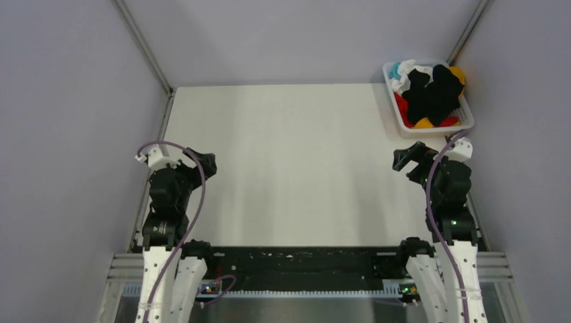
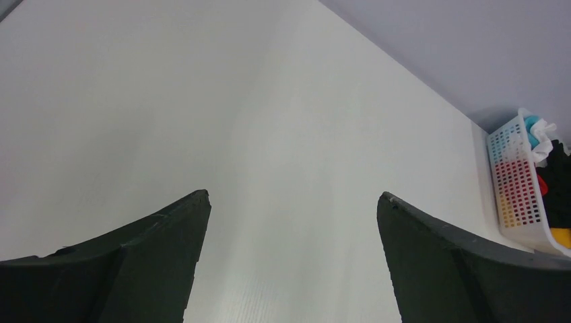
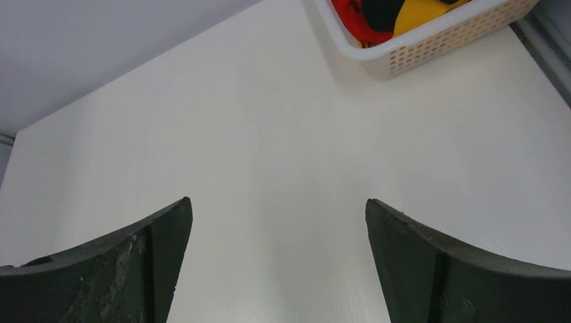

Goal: Fold and stack the t-shirts
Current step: Grab crumpled tshirt from bin with the right arm, then move the tshirt to the center of the board, then flatten out the tshirt

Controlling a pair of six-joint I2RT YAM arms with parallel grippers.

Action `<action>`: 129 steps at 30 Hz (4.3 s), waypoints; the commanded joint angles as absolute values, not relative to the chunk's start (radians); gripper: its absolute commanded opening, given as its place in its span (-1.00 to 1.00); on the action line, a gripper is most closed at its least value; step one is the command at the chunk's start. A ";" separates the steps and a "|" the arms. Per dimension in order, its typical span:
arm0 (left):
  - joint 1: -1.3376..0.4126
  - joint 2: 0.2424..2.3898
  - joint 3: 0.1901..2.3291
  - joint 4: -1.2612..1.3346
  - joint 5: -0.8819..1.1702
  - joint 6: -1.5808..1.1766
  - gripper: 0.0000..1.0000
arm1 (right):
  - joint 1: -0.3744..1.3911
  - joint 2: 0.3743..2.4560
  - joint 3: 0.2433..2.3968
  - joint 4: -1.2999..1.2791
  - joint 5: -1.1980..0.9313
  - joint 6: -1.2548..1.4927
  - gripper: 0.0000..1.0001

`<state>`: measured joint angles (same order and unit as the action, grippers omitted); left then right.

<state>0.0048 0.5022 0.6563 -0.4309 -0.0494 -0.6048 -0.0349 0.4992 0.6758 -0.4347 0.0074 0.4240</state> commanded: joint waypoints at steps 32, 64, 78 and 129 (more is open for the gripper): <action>0.004 0.644 0.649 -0.292 -0.124 -0.593 0.97 | -0.182 2.160 2.063 -0.393 0.200 0.198 -0.12; 0.004 0.479 0.708 -0.468 -0.049 -0.657 0.98 | 0.435 1.534 2.154 -0.023 -0.600 0.482 -1.00; 0.004 0.469 0.671 -0.657 -0.110 -0.716 0.97 | 0.374 1.037 0.805 -0.088 0.240 0.403 0.00; -0.821 1.447 0.941 -0.630 -0.258 -0.655 -1.00 | 0.570 2.196 1.580 -0.236 0.375 0.231 -0.99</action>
